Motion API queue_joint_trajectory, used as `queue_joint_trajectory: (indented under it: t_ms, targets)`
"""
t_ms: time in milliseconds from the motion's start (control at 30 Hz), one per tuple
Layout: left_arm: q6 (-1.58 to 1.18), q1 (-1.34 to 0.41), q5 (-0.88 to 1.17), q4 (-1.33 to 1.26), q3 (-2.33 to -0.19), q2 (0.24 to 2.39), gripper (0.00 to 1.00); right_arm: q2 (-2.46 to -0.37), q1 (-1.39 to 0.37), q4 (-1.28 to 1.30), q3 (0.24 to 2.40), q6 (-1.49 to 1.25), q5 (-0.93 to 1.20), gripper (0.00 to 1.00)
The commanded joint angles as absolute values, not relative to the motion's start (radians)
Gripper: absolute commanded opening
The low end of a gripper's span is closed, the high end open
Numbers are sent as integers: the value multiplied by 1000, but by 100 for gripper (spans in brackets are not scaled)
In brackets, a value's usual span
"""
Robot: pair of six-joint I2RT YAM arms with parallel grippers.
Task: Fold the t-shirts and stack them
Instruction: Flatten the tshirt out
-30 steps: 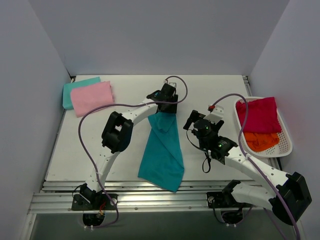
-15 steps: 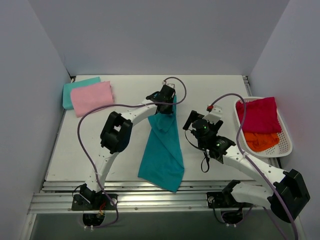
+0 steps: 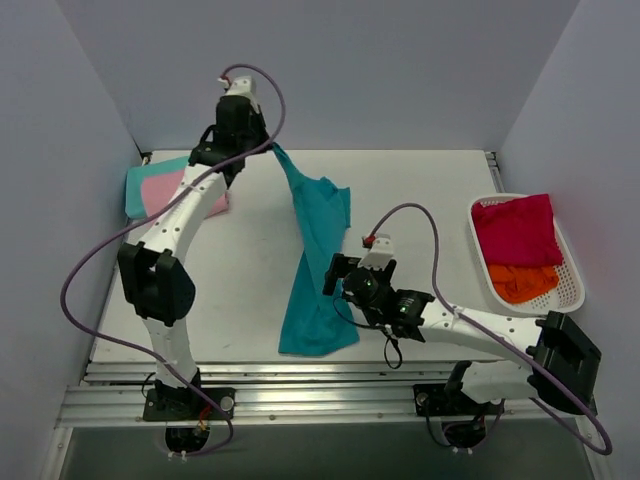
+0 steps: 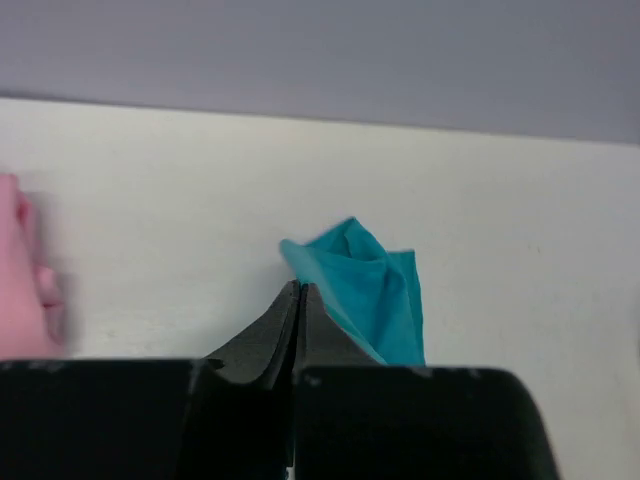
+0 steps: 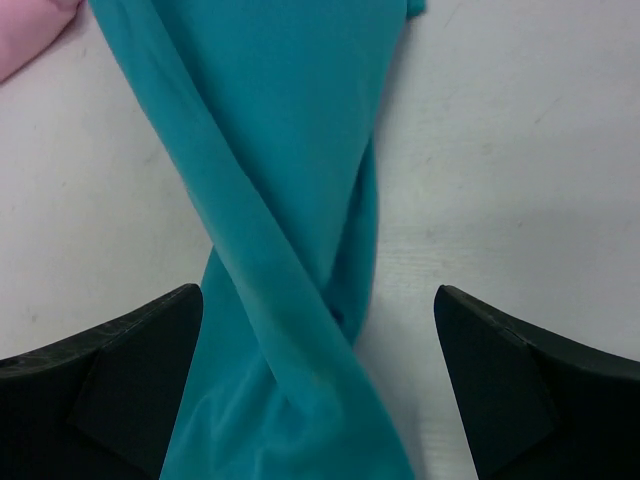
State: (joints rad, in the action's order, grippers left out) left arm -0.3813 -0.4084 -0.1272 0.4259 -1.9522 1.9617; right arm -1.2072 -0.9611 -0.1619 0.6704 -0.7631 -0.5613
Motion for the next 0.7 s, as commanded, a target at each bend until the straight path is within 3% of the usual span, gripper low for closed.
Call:
queue_joint_trajectory:
  t_ms: [0, 200, 667]
  targets:
    - [-341, -318, -109, 404, -1973, 1924, 2, -1258, -1053, -158, 681, -850, -613, 96]
    - [-373, -201, -6, 347, -1892, 1982, 2, -1376, -1130, -120, 736, -888, -667, 96]
    - [-407, -186, 54, 255, -1786, 2048, 2, -1557, -1147, -187, 802, -865, -707, 97]
